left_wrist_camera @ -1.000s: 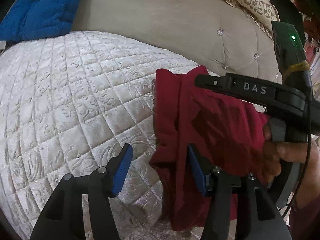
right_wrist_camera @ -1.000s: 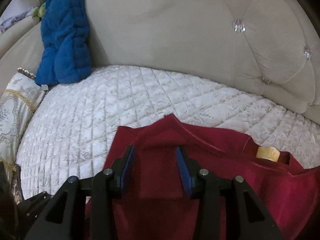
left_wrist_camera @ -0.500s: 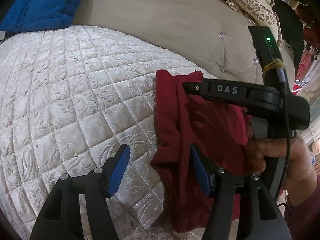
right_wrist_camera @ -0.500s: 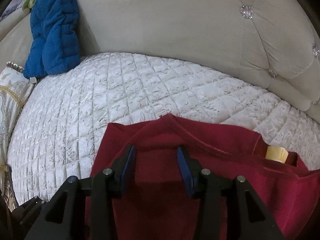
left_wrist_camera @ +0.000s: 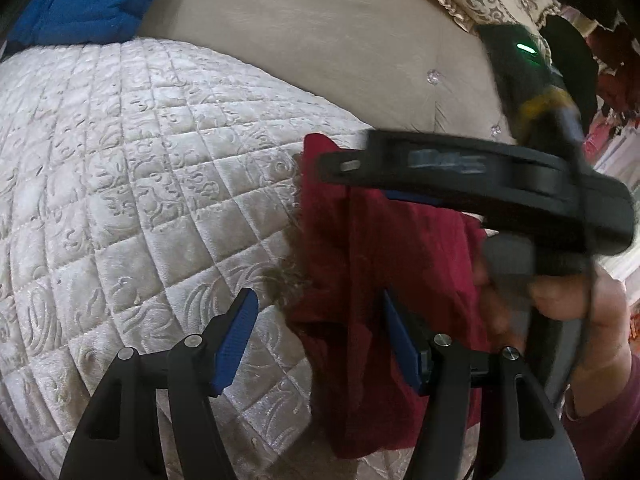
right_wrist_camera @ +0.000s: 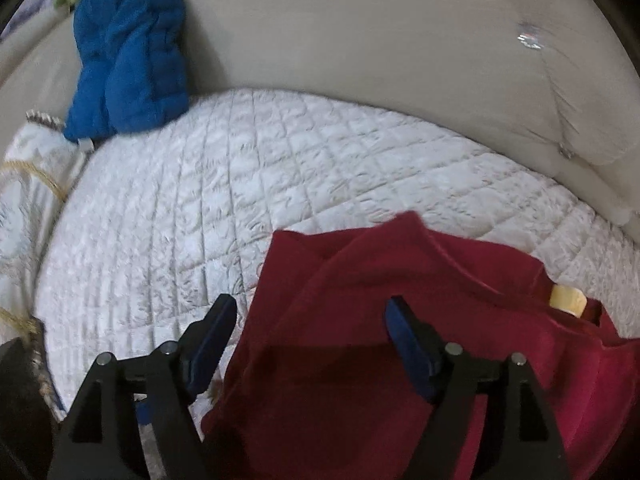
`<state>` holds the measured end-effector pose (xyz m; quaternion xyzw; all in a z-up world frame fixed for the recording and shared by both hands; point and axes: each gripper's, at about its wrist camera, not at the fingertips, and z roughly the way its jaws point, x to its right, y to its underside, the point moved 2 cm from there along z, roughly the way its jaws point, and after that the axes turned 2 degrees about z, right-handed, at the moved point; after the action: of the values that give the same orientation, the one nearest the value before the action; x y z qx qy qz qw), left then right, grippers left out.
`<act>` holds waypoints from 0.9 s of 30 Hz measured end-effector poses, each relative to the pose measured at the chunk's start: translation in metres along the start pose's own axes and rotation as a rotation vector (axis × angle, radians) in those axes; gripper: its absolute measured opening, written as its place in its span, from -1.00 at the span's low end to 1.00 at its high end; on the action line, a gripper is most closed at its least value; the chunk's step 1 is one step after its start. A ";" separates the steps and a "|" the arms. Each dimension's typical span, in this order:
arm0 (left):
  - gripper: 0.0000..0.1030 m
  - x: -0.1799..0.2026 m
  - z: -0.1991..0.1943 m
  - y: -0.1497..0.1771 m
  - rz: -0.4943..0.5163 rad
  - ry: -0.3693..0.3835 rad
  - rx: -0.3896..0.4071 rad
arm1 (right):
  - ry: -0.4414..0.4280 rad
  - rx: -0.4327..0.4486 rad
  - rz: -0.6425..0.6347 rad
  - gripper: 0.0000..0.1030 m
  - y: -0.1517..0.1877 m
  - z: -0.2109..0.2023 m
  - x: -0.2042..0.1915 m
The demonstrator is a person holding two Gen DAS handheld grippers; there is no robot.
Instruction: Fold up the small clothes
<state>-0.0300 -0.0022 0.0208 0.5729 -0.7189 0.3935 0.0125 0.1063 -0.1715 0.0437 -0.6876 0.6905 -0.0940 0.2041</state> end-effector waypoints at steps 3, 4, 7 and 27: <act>-0.20 0.004 0.000 0.001 0.006 0.008 -0.005 | 0.066 0.017 -0.048 0.77 0.000 0.012 -0.010; -0.20 0.005 0.001 0.001 0.008 0.007 -0.005 | 0.083 0.023 -0.065 0.78 0.000 0.014 -0.012; -0.20 0.006 0.004 0.001 0.017 -0.001 -0.007 | 0.115 0.037 -0.100 0.72 0.000 0.018 -0.013; -0.89 0.058 0.004 0.000 0.124 0.183 0.080 | -0.189 0.118 0.119 -0.50 0.005 -0.062 0.054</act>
<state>-0.0480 -0.0522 0.0450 0.4892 -0.7324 0.4727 0.0307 0.0775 -0.2343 0.0887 -0.6380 0.7010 -0.0568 0.3136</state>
